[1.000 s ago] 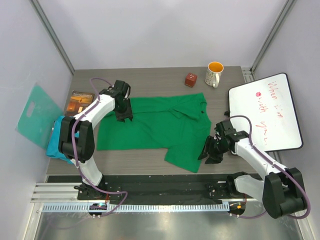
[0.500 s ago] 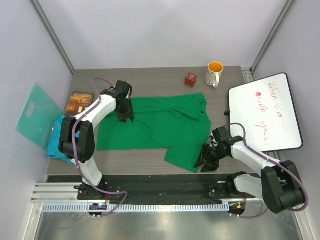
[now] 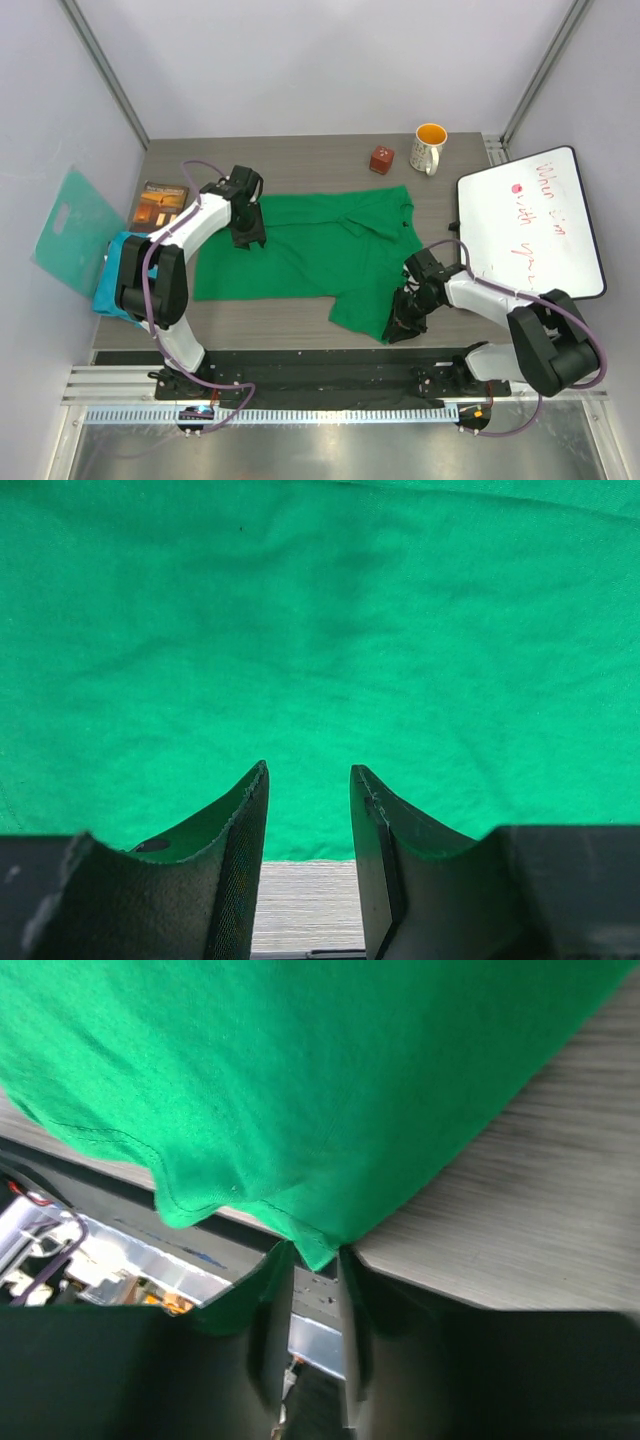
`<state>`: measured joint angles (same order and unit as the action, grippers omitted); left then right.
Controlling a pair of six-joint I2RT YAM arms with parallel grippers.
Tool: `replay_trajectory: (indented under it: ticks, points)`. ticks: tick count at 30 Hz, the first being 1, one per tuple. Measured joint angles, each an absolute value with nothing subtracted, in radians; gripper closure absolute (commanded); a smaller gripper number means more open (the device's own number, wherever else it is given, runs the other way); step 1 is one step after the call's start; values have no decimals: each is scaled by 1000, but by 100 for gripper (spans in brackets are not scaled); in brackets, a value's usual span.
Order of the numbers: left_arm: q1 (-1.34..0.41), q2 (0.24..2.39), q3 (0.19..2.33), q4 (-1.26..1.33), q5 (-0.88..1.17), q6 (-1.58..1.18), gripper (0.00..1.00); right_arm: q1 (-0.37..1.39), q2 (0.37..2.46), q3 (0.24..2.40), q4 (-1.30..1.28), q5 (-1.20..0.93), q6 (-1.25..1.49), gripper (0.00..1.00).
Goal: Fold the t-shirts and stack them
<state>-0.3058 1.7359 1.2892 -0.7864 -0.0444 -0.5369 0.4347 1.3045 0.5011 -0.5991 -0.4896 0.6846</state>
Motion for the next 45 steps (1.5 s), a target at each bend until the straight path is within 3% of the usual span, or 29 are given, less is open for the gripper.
replay_trajectory:
  ticks: [3,28,37,45]
  points:
    - [-306,1736,1289,-786,-46,-538,61,439,1309,501,-593,-472,685,99]
    - [-258,1704,1256,-775,-64,-543,62,440,1219,529,-622,-381,676,99]
    - [-229,1687,1214,-776,-101,-561,55,440,1210,638,-637,-368,651,99]
    - [-82,1569,1055,-824,-152,-604,45,440,1244,709,-664,-368,633,99]
